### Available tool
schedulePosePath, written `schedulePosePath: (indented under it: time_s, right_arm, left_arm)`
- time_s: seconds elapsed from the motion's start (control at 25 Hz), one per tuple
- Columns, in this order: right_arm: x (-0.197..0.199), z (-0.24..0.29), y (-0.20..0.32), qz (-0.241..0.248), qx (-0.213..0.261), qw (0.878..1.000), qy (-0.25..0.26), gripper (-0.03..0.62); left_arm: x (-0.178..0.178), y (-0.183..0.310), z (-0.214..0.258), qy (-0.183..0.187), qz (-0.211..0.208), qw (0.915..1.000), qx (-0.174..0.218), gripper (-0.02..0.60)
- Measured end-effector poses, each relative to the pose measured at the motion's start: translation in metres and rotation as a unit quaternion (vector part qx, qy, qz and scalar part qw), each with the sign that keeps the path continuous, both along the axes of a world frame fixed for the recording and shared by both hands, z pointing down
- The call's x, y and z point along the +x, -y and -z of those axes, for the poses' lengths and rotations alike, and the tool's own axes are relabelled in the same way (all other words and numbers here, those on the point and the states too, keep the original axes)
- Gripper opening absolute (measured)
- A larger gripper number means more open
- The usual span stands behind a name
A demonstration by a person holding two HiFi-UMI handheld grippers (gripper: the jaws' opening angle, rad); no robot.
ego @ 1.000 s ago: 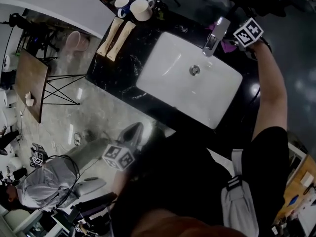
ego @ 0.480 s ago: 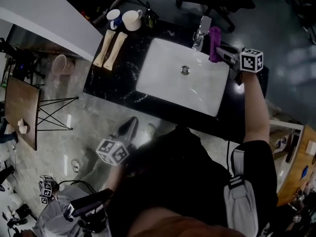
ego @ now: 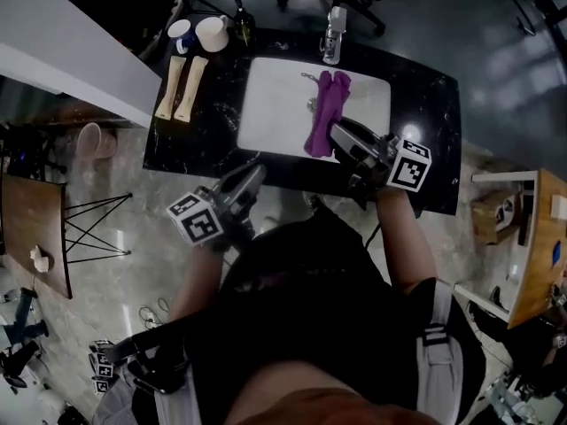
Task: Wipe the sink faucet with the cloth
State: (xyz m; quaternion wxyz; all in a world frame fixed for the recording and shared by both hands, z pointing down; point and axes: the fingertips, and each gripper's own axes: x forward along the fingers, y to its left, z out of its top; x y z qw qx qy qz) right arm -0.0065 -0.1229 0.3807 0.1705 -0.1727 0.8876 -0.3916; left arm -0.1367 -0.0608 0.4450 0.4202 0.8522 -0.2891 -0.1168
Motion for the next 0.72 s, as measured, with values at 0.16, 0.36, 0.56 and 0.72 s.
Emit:
schedulePosePath:
  time_s: [0.16,0.36,0.56,0.72]
  right_arm:
    - [-0.035,-0.012,-0.051,0.035,-0.019,0.999,-0.017,0.072]
    - [-0.057,-0.025,-0.084,0.045,-0.015,0.997,-0.064,0.072]
    - [-0.072,-0.035,-0.102,0.068,0.008,0.991,-0.115,0.074]
    - [-0.077,-0.034,-0.11,0.078,0.014,0.991,-0.111,0.074]
  left_arm:
    - [0.021,0.006,0.029,-0.104,-0.073,0.9918,-0.013,0.198]
    - [0.047,-0.005,0.034,-0.116,-0.137,0.9833,-0.033,0.376]
    - [0.061,-0.015,0.03,-0.111,-0.174,0.977,-0.054,0.39]
    - [0.049,-0.018,0.028,-0.113,-0.159,0.9792,-0.056,0.175]
